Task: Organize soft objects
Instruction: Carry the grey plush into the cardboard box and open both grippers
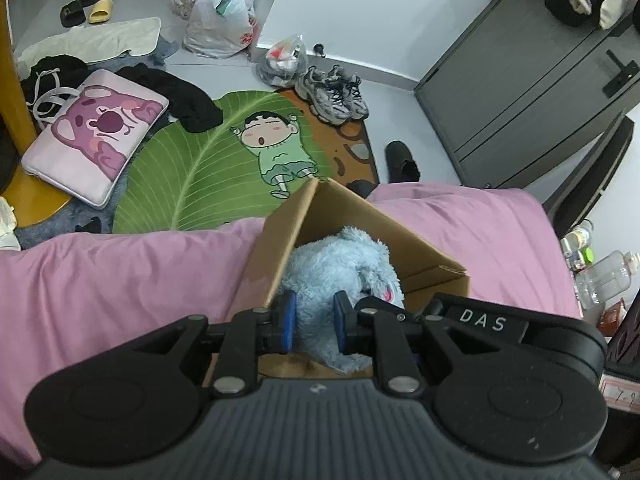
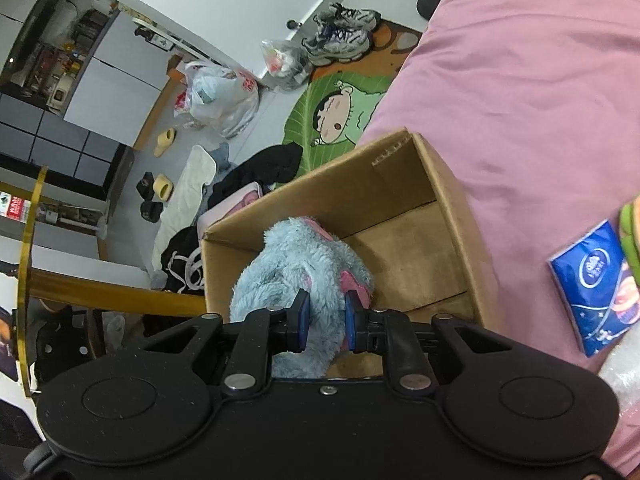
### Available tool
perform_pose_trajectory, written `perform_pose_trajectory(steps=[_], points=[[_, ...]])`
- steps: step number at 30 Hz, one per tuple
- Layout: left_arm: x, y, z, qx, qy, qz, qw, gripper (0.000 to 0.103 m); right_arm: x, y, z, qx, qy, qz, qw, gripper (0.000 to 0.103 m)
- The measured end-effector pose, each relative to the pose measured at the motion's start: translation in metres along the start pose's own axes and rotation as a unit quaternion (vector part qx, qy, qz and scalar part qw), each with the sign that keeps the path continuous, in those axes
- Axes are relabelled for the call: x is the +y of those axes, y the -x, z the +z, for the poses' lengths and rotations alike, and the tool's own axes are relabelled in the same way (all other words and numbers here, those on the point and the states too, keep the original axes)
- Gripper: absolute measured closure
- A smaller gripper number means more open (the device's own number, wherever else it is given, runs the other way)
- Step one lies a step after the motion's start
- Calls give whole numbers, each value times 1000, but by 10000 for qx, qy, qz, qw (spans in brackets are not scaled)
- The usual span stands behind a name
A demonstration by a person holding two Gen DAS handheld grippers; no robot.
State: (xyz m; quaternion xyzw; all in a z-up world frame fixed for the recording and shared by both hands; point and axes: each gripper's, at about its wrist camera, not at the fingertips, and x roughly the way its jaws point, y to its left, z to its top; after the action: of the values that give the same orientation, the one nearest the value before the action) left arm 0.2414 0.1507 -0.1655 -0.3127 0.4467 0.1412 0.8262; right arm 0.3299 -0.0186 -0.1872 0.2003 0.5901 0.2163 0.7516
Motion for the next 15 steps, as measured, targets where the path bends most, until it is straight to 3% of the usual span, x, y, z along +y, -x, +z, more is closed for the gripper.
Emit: perform_pose_trajectory(steps=[4, 10, 12, 14, 15], points=[[1, -1, 3, 14, -49, 103, 9999, 83, -1, -5, 3, 164, -235, -17, 9996, 76], [1, 1, 5, 115, 69, 60, 9999, 79, -2, 8, 1, 191, -388, 27, 9991, 73], [-1, 5, 4, 130, 83, 63, 9999, 75, -3, 17, 2, 113, -404, 41, 9991, 69], [-3, 10, 2, 106, 77, 53, 9999, 70, -2, 29, 1, 17, -382, 96, 9992, 55], [-5, 13, 1, 101, 57, 56, 9999, 65, -1, 34, 1, -47, -357, 85, 9993, 54]])
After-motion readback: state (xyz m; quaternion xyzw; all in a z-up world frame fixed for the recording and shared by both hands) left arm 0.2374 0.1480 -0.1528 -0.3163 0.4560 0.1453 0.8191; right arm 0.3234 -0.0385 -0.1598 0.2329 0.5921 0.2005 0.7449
